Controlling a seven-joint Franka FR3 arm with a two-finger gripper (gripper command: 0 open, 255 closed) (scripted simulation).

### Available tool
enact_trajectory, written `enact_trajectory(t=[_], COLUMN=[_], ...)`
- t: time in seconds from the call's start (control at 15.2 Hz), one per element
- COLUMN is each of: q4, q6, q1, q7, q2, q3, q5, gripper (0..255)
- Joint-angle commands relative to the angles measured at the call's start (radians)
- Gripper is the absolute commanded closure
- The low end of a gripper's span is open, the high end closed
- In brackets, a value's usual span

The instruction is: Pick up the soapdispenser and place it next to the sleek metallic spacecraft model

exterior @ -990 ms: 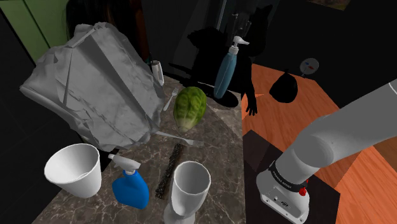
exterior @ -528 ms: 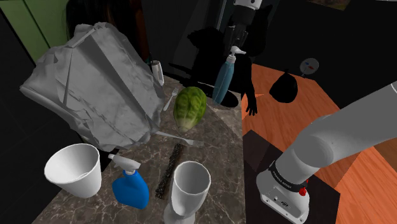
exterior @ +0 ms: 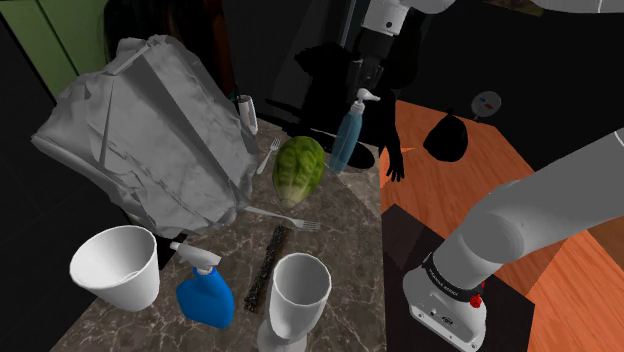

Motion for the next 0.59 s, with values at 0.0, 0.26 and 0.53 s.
enact_trajectory(t=[0.0,0.26,0.53], q4=[-0.025,-0.074,-0.12], q6=[0.027,0.081,0.135], q1=[0.001,0.001,0.001], q7=[-0.002,-0.008,-0.014], q2=[0.002,0.006,0.015], q3=[0.001,0.002,0.003], q5=[0.001,0.003,0.005], gripper=[255,255,255])
